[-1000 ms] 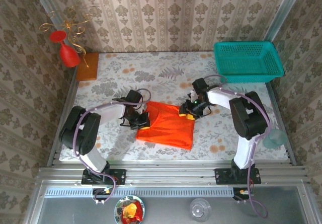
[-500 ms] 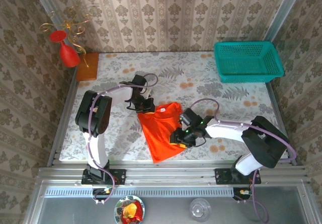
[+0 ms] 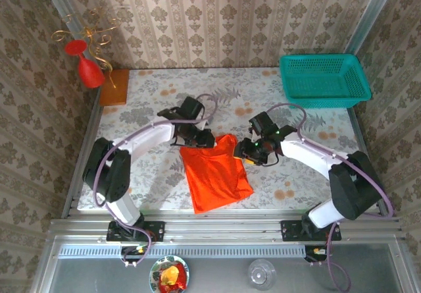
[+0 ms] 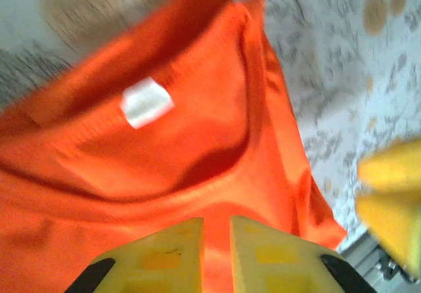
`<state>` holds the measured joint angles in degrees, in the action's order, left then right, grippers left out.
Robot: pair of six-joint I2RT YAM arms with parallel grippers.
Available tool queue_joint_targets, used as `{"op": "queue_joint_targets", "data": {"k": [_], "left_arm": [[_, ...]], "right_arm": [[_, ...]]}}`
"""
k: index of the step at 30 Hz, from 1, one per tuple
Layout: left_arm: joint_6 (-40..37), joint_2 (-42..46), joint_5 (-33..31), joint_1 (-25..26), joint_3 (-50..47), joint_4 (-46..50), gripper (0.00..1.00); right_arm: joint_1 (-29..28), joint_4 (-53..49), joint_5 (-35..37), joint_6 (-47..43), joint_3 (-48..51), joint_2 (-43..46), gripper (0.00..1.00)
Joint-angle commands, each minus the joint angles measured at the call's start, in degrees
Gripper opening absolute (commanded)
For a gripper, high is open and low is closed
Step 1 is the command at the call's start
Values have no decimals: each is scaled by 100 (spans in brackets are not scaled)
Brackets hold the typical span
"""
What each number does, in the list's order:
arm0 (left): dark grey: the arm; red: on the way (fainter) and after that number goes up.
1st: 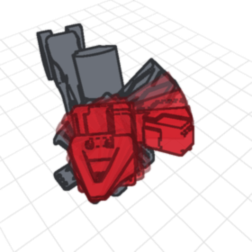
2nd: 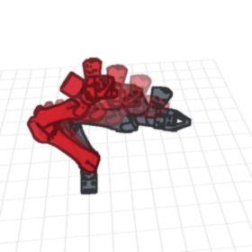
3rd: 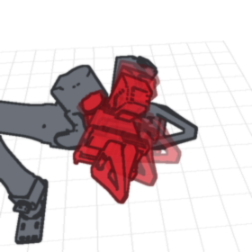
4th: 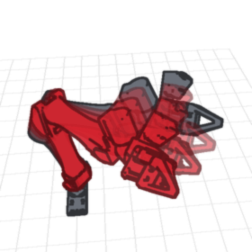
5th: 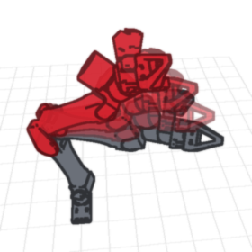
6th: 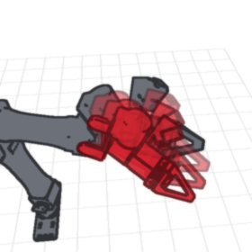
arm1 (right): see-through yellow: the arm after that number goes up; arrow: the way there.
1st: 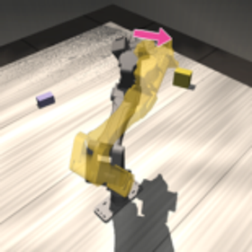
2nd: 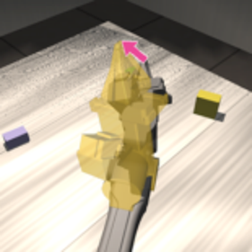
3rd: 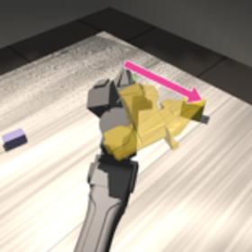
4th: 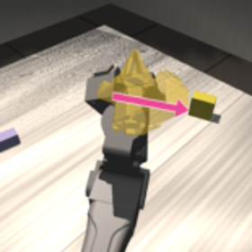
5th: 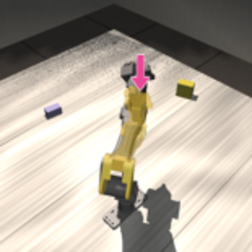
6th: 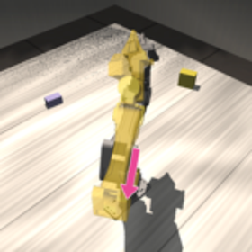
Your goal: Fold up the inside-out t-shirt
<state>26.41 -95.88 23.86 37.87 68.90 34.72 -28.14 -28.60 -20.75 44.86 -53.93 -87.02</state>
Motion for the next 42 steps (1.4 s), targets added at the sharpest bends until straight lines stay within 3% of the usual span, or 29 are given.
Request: {"op": "queue_joint_targets", "data": {"k": [1, 7, 13, 16, 23, 28, 42], "left_arm": [[468, 187, -543, 200, -653, 426, 18], [563, 1, -525, -72, -1426, -147, 16], [-10, -740, -659, -572, -752, -19, 15], [-326, -985, -692, -786, -287, 251, 15], [-504, -642, -423, -814, -89, 479, 16], [-321, -127, -408, -814, -561, 385, 18], [57, 419, -206, -444, -1567, 219, 18]], "right_arm": [[-11, -516, -179, -716, -111, -526, 50], [-397, -244, -324, -529, 292, -737, 46], [-1098, 570, -511, 157, 480, -886, 42], [-1186, 620, -461, 267, 372, -801, 42], [-217, -24, 271, -78, -99, -339, 45], [369, -99, 511, -250, -594, -665, 45], [568, 403, 228, -154, -1139, -1878, 42]]}}
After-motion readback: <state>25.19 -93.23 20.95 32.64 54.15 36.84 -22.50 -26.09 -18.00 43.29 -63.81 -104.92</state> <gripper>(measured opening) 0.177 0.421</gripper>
